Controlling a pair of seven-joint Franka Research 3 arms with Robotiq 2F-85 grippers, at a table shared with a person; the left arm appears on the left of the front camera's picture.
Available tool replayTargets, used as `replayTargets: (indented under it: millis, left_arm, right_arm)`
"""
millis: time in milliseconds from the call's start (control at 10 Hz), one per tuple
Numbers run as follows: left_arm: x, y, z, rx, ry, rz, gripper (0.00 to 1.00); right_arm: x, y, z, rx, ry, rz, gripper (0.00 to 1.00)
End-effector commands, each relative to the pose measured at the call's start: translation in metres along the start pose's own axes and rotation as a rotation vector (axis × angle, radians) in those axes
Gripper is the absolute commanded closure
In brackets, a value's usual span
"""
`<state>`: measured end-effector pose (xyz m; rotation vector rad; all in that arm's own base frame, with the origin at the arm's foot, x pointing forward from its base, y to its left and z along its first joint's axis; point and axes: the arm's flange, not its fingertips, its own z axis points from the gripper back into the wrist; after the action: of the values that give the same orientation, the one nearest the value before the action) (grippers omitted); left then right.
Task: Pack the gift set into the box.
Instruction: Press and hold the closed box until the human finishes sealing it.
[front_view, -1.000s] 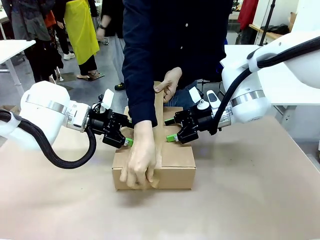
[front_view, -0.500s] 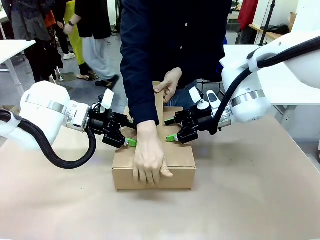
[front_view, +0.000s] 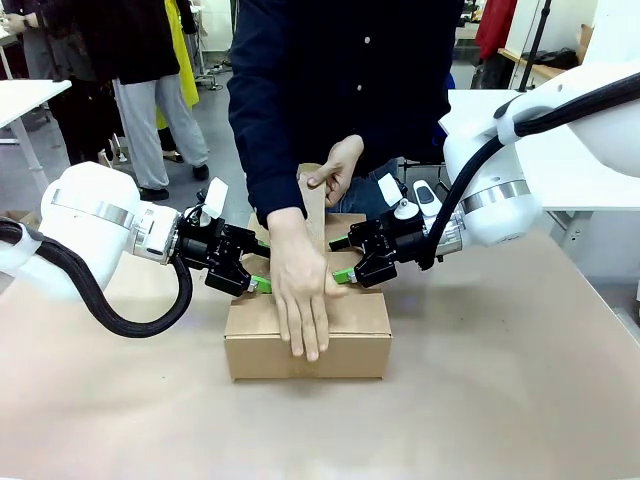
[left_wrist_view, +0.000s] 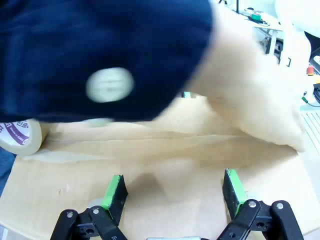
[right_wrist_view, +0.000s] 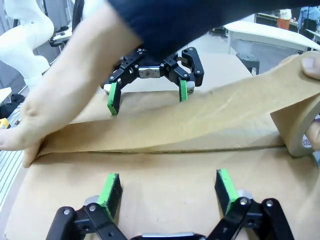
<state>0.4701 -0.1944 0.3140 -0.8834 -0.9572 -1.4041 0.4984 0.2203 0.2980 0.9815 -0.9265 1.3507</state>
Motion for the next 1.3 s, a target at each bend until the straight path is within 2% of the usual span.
replayTargets:
  millis: [0, 1200]
  left_arm:
    - [-0.003, -0.0021, -0.0002, -0.005, -0.003, -0.002, 0.0]
    - [-0.003, -0.0021, -0.0002, -0.005, -0.003, -0.002, 0.0]
  right_arm:
    - [-0.0007, 0.0, -0.0009, -0.005, 0.0, 0.002, 0.0]
    - [-0.0007, 0.0, -0.0009, -0.005, 0.0, 0.002, 0.0]
